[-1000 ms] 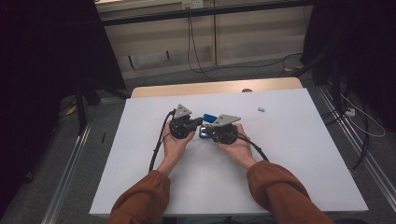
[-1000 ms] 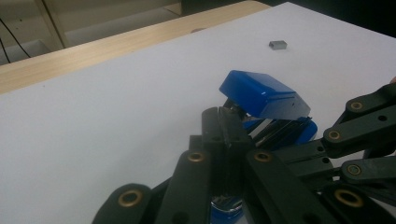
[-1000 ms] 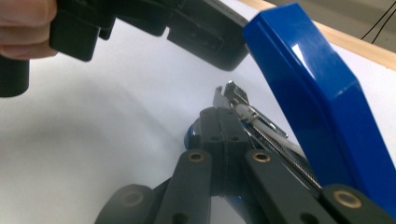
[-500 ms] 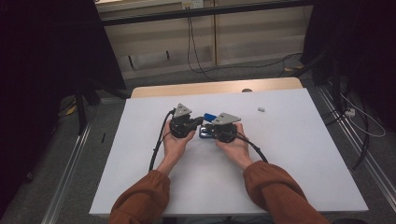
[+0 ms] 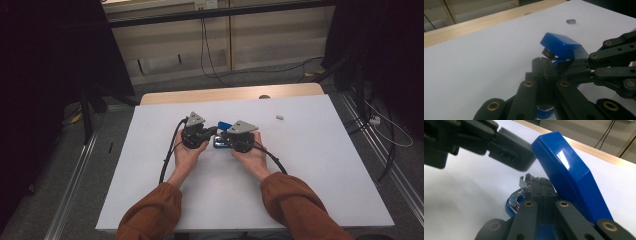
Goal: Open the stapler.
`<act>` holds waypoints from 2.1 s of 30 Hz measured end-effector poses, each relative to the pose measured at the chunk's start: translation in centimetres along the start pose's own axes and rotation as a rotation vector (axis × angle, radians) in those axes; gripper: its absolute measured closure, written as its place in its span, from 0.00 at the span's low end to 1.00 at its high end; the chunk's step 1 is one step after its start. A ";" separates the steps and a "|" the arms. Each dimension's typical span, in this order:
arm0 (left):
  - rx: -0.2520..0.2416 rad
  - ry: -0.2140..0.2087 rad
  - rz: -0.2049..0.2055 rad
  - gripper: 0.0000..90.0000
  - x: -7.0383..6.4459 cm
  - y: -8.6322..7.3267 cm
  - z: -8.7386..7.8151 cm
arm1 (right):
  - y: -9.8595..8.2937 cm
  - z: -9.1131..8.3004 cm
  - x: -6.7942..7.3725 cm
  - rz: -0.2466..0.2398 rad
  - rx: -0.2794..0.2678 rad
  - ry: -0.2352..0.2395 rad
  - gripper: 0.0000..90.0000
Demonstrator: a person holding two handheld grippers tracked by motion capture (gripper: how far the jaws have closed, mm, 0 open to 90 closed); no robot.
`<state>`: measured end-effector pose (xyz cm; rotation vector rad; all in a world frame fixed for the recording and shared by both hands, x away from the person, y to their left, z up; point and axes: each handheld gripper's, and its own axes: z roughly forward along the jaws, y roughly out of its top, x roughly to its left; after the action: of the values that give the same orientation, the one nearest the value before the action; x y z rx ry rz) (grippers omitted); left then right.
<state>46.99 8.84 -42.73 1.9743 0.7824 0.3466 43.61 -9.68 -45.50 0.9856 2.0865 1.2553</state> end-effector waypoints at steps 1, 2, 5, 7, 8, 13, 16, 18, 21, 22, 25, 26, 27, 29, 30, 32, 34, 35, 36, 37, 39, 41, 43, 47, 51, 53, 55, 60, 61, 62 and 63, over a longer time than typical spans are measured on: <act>0.000 0.000 0.000 1.00 0.0 0.0 0.0 | 0.0 0.0 0.0 0.000 0.000 0.000 1.00; 0.014 0.007 0.008 1.00 -0.1 -0.1 0.2 | 0.0 0.0 0.0 0.001 -0.001 -0.002 1.00; 0.019 0.006 0.008 1.00 0.0 -0.2 0.3 | 0.1 -0.1 0.0 -0.002 0.000 -0.003 1.00; 0.017 0.006 0.007 1.00 0.0 -0.3 0.5 | 0.1 -0.1 0.0 -0.003 0.000 -0.003 1.00; 0.032 0.009 0.019 1.00 0.1 -0.4 0.7 | 0.1 -0.2 -0.1 -0.004 0.000 -0.003 1.00; 0.034 0.009 0.019 1.00 0.2 -0.5 0.9 | 0.1 -0.2 -0.1 -0.006 -0.001 -0.003 1.00; 0.036 0.002 0.016 1.00 0.2 -0.6 0.9 | 0.2 -0.2 -0.1 -0.004 -0.001 -0.003 1.00; 0.034 0.002 0.013 1.00 0.2 -0.7 0.9 | 0.2 -0.3 -0.1 -0.004 -0.001 -0.005 1.00; 0.040 0.002 0.024 1.00 0.2 -0.7 1.0 | 0.2 -0.3 -0.1 0.000 -0.001 -0.007 1.00; 0.043 0.004 0.020 1.00 0.2 -0.9 1.1 | 0.2 -0.3 -0.1 -0.002 0.000 -0.007 1.00; 0.049 0.001 0.019 1.00 0.3 -1.1 1.2 | 0.1 -0.2 0.0 -0.008 0.005 -0.009 1.00; 0.054 0.004 0.026 1.00 0.4 -1.2 1.2 | 0.1 -0.1 0.1 -0.010 0.007 -0.009 1.00; 0.054 0.000 0.022 1.00 0.4 -1.2 1.3 | 0.1 -0.1 0.2 -0.011 0.008 -0.009 1.00; 0.053 0.001 0.021 1.00 0.4 -1.3 1.3 | 0.0 0.0 0.2 -0.007 0.006 -0.010 1.00; 0.050 0.000 0.021 1.00 0.4 -1.3 1.3 | 0.0 0.1 0.2 -0.010 0.006 -0.012 1.00; 0.055 0.002 0.027 1.00 0.4 -1.3 1.3 | 0.1 0.1 0.2 -0.010 0.003 -0.017 1.00; 0.053 -0.004 0.019 1.00 0.4 -1.4 1.3 | 0.2 0.1 0.3 0.008 -0.001 -0.029 1.00; 0.051 -0.002 0.027 1.00 0.5 -1.4 1.3 | 0.2 0.1 0.3 0.008 -0.001 -0.029 1.00; 0.051 -0.001 0.030 1.00 0.5 -1.4 1.3 | 0.3 0.1 0.4 0.014 -0.007 -0.032 1.00; 0.051 -0.004 0.019 1.00 0.5 -1.4 1.3 | 0.3 0.1 0.4 0.011 -0.006 -0.035 1.00; 0.052 0.000 0.029 1.00 0.5 -1.4 1.3 | 0.5 0.1 0.5 0.007 -0.015 -0.045 1.00; 0.051 0.000 0.029 1.00 0.5 -1.4 1.3 | 0.8 0.2 0.6 0.010 -0.028 -0.048 1.00; 0.051 -0.004 0.024 1.00 0.5 -1.4 1.3 | 0.8 0.2 0.6 0.007 -0.026 -0.051 1.00; 0.052 0.002 0.029 1.00 0.4 -1.4 1.3 | 1.0 0.6 0.8 0.015 -0.034 -0.063 1.00; 0.050 0.000 0.031 1.00 0.5 -1.4 1.3 | 1.1 0.6 0.7 0.014 -0.043 -0.069 1.00; 0.048 -0.004 0.024 1.00 0.5 -1.4 1.3 | 1.1 0.5 0.6 0.017 -0.044 -0.071 1.00; 0.048 -0.005 0.025 1.00 0.5 -1.4 1.3 | 1.2 0.3 0.5 0.010 -0.044 -0.073 1.00; 0.048 0.001 0.031 1.00 0.5 -1.4 1.3 | 1.3 0.1 0.3 0.008 -0.049 -0.075 1.00; 0.048 0.001 0.031 1.00 0.5 -1.4 1.3 | 1.3 0.1 0.3 0.008 -0.049 -0.075 1.00; 0.048 0.000 0.032 1.00 0.5 -1.4 1.3 | 1.4 0.0 0.2 0.010 -0.049 -0.076 1.00; 0.048 -0.001 0.034 1.00 0.5 -1.4 1.3 | 1.4 0.0 0.2 0.010 -0.049 -0.076 1.00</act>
<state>47.54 8.75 -44.66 2.0339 0.7638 0.3502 43.90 -9.13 -44.28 1.0070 1.9864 1.2489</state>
